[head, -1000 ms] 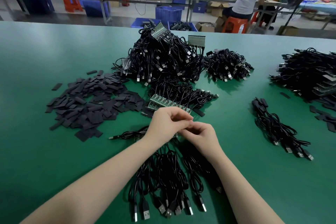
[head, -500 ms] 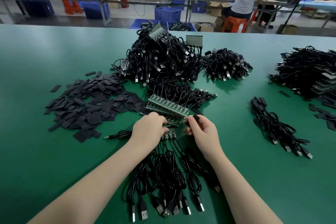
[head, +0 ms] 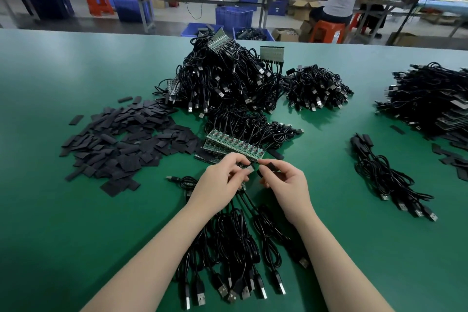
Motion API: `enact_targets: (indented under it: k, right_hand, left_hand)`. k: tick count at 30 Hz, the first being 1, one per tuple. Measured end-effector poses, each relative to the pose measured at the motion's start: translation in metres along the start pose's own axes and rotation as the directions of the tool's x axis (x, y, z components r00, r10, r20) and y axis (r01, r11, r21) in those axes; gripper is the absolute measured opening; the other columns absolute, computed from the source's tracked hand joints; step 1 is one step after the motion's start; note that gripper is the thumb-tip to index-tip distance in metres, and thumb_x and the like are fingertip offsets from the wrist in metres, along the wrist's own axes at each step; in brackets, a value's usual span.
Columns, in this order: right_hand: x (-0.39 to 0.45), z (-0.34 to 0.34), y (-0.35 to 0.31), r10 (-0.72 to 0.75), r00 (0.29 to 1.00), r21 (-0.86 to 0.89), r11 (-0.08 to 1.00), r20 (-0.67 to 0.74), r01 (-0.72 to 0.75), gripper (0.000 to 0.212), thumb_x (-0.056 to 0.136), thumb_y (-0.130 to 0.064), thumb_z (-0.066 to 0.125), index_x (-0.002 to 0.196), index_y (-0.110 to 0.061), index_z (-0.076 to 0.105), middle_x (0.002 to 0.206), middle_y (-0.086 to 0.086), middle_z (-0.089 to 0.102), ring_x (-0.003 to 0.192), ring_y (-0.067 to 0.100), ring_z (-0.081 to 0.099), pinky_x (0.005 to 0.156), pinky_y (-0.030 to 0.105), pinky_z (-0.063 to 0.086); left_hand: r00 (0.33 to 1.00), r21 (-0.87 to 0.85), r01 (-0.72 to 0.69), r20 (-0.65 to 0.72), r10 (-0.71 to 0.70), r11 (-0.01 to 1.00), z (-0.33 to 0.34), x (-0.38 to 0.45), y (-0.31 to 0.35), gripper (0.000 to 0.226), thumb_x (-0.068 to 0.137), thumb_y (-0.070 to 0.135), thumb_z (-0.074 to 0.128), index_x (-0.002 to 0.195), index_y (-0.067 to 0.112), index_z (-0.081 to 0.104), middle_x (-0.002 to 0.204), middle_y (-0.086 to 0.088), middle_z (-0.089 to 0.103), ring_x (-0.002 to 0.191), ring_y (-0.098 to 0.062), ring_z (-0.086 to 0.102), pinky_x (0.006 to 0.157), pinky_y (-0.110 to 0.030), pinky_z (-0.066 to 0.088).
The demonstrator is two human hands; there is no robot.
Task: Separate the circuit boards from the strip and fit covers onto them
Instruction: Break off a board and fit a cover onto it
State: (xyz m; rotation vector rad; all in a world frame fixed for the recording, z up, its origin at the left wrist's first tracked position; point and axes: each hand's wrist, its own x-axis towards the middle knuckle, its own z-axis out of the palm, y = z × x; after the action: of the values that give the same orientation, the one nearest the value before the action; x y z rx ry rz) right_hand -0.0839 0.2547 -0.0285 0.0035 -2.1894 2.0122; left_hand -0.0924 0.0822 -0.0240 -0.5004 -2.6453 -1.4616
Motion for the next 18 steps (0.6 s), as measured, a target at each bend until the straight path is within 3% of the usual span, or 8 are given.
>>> enact_targets:
  k: [4,8,13,18]
  right_hand:
    - [-0.0014,0.0002,-0.0006,0.001,1.000,0.001,1.000,0.008,-0.001,0.015,0.090,-0.016,0.071,0.091,-0.030,0.077,0.071,-0.004,0.072,0.062,0.007,0.065,0.062,0.018,0.051]
    - [-0.0029,0.0016,-0.0020,-0.009,0.999,-0.009,1.000,0.032,0.010,0.014,0.090,-0.013,0.071,0.089,-0.026,0.076,0.072,-0.003,0.072,0.060,0.007,0.064,0.060,0.018,0.050]
    - [-0.0042,0.0010,-0.0038,-0.003,0.997,0.026,1.000,0.081,0.001,0.014,0.088,-0.012,0.073,0.089,-0.026,0.076,0.074,-0.002,0.072,0.062,0.009,0.066,0.062,0.020,0.052]
    - [-0.0042,-0.0006,-0.0052,0.017,0.992,0.067,0.997,0.122,-0.025,0.016,0.085,-0.013,0.077,0.092,-0.028,0.077,0.076,0.019,0.067,0.065,0.014,0.066,0.064,0.024,0.054]
  left_hand:
    - [1.000,-0.018,0.001,0.001,-0.001,1.000,0.0010,-0.0007,-0.0031,0.012,0.095,0.035,0.055,0.096,0.046,0.057,0.087,0.027,0.067,0.073,0.001,0.066,0.076,-0.031,0.056]
    - [1.000,0.026,-0.003,-0.015,0.004,1.000,0.0012,-0.0027,-0.0043,0.018,0.082,0.050,0.059,0.099,0.049,0.058,0.092,0.029,0.062,0.084,0.002,0.062,0.075,-0.022,0.052]
    - [0.999,0.004,0.024,-0.022,-0.024,1.000,0.0010,-0.0024,-0.0070,0.029,0.080,0.033,0.071,0.104,0.046,0.060,0.090,0.023,0.064,0.081,0.002,0.062,0.074,-0.022,0.053]
    - [0.999,-0.027,0.023,-0.033,-0.024,0.999,0.0003,-0.0023,-0.0064,0.029,0.080,0.032,0.070,0.105,0.045,0.063,0.091,0.025,0.065,0.082,0.003,0.064,0.073,-0.019,0.053]
